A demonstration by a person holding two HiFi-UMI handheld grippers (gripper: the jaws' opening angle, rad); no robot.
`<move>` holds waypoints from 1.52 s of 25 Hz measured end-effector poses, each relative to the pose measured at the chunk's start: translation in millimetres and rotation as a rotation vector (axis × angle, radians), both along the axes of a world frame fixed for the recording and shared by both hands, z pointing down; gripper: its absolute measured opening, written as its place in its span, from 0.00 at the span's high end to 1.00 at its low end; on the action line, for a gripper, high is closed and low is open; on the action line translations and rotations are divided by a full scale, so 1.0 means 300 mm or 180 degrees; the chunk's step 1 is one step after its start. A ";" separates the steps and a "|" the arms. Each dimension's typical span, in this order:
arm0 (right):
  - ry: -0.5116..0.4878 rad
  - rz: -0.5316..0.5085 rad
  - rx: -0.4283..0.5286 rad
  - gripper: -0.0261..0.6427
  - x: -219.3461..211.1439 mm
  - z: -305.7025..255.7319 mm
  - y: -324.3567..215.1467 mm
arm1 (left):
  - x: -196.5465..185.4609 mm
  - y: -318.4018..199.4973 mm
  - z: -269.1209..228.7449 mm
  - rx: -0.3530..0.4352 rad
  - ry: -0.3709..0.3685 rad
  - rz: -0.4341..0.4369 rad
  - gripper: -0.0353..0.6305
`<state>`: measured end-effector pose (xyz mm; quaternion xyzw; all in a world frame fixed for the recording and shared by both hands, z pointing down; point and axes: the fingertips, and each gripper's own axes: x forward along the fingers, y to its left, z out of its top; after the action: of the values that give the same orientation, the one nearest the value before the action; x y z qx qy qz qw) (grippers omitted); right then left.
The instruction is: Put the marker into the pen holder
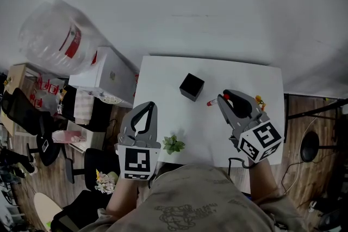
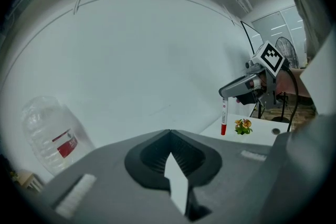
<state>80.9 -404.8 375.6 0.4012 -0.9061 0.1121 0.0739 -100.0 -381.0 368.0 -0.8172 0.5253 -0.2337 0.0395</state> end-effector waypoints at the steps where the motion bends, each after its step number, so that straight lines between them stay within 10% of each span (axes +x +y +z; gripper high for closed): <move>1: 0.0015 0.0004 0.0014 0.81 -0.008 -0.004 -0.005 | -0.006 -0.006 0.006 -0.0015 0.0015 0.0009 0.95; 17: 0.0045 0.0080 0.0317 0.81 -0.197 -0.094 -0.286 | -0.019 -0.252 -0.074 0.0372 0.0002 0.0192 0.95; 38: 0.0822 0.0251 -0.0692 0.81 -0.251 0.596 -0.397 | -0.107 -0.361 0.419 -0.0609 0.0025 0.0168 0.95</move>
<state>5.6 -523.8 554.4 0.4372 -0.8552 0.1598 0.2281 -132.0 -489.3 493.8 -0.8317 0.4790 -0.2785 -0.0347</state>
